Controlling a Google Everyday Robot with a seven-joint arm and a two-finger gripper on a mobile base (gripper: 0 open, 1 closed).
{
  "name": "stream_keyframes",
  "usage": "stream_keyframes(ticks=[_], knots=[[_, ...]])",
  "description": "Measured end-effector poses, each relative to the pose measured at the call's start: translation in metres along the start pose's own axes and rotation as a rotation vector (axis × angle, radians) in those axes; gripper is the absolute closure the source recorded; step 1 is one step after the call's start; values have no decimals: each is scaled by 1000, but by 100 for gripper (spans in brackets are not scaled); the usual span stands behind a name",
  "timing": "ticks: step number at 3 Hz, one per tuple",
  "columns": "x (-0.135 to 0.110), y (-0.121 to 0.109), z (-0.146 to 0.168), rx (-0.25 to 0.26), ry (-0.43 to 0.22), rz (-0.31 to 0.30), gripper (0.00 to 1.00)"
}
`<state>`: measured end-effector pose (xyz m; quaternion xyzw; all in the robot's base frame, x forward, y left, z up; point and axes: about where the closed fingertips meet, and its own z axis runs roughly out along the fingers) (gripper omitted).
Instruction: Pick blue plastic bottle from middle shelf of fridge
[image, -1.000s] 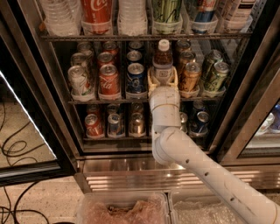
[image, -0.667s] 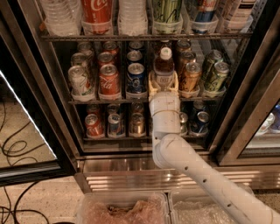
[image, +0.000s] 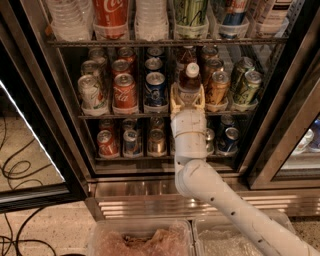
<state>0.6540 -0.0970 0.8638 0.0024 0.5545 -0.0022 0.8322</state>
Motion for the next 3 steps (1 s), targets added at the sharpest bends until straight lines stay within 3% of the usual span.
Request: stream_keyframes(ticks=[1, 2, 3], knots=[[-14, 4, 1, -39, -59, 14, 100], [-17, 4, -1, -45, -68, 6, 100], [-28, 5, -4, -73, -36, -24, 100]])
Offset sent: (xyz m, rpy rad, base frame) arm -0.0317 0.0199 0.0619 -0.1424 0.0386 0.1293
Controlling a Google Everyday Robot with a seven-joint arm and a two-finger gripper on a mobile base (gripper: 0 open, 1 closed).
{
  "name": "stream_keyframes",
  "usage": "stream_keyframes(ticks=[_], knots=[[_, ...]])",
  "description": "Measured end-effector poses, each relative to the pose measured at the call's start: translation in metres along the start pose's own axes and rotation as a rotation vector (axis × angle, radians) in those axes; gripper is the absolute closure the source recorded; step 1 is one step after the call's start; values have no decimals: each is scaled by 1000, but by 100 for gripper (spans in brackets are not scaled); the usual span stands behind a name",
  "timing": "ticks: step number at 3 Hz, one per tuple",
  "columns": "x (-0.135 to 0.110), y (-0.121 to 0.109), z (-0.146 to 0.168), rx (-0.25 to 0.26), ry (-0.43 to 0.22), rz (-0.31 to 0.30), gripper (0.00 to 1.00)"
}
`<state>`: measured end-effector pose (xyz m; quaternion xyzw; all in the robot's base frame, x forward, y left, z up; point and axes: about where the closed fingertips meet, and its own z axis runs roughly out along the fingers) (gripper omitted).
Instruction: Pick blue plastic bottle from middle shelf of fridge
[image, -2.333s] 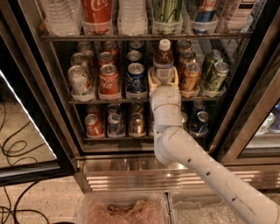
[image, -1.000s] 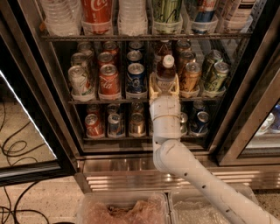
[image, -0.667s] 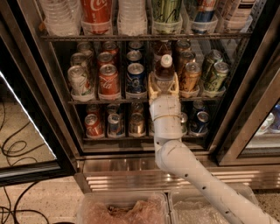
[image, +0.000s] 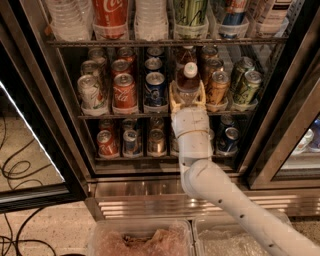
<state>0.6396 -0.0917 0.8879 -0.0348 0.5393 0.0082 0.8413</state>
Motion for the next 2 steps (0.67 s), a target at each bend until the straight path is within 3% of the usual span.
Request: stream_keyframes(ticks=[1, 2], knots=[[-34, 2, -10, -82, 49, -107, 100], [-64, 4, -12, -159, 104, -158, 100]])
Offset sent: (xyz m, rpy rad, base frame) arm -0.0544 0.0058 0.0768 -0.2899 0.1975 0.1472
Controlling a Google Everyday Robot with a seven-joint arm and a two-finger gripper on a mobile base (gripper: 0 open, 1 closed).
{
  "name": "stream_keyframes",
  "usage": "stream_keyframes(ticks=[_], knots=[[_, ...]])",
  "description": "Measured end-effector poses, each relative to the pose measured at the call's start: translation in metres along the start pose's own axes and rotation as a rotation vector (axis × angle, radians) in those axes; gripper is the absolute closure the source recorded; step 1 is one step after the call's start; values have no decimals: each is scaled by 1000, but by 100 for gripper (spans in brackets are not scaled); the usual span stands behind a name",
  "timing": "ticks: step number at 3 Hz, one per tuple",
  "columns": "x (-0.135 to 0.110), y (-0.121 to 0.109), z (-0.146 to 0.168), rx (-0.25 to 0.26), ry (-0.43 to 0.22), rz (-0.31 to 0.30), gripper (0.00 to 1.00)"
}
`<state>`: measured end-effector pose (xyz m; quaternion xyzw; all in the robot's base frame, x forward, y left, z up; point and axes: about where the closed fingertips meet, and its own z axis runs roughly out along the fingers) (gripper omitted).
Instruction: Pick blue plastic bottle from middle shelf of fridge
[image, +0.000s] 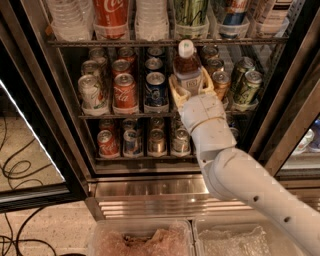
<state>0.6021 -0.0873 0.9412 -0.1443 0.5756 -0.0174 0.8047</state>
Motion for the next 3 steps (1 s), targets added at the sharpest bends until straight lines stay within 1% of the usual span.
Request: stream_keyframes(ticks=[1, 2, 3], knots=[[-5, -24, -9, -61, 96, -53, 100], [-9, -65, -11, -90, 188, -82, 100], [-10, -68, -18, -134, 240, -96, 100]])
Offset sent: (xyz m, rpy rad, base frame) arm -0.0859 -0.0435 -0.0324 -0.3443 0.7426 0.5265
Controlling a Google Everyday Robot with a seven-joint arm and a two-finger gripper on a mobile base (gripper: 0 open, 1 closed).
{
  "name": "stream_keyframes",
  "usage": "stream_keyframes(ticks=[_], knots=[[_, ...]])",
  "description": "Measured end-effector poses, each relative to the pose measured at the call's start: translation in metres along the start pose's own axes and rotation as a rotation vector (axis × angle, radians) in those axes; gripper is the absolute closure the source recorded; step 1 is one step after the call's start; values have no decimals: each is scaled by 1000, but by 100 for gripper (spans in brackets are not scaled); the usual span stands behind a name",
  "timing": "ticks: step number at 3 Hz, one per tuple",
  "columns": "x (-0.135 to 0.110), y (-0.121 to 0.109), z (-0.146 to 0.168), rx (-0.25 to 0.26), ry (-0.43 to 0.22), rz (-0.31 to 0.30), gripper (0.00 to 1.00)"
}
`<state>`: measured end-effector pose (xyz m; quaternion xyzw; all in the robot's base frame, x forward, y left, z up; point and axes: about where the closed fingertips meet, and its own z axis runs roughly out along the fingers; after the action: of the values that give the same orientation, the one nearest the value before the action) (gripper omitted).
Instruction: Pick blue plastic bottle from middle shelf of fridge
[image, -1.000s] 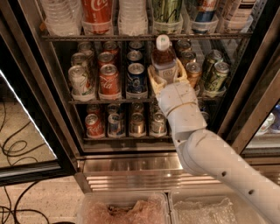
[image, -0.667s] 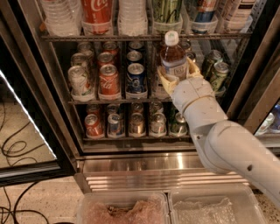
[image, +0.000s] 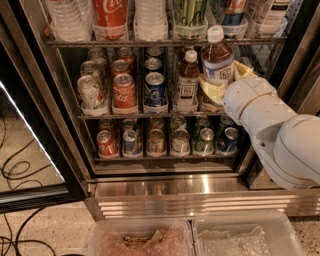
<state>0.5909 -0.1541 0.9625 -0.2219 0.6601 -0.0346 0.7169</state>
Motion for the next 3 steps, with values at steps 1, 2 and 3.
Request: stream_keyframes(ticks=[1, 2, 3], knots=[[0, 0, 0, -1, 0, 0, 100], [3, 16, 1, -47, -1, -1, 100], [17, 60, -18, -171, 16, -3, 100]])
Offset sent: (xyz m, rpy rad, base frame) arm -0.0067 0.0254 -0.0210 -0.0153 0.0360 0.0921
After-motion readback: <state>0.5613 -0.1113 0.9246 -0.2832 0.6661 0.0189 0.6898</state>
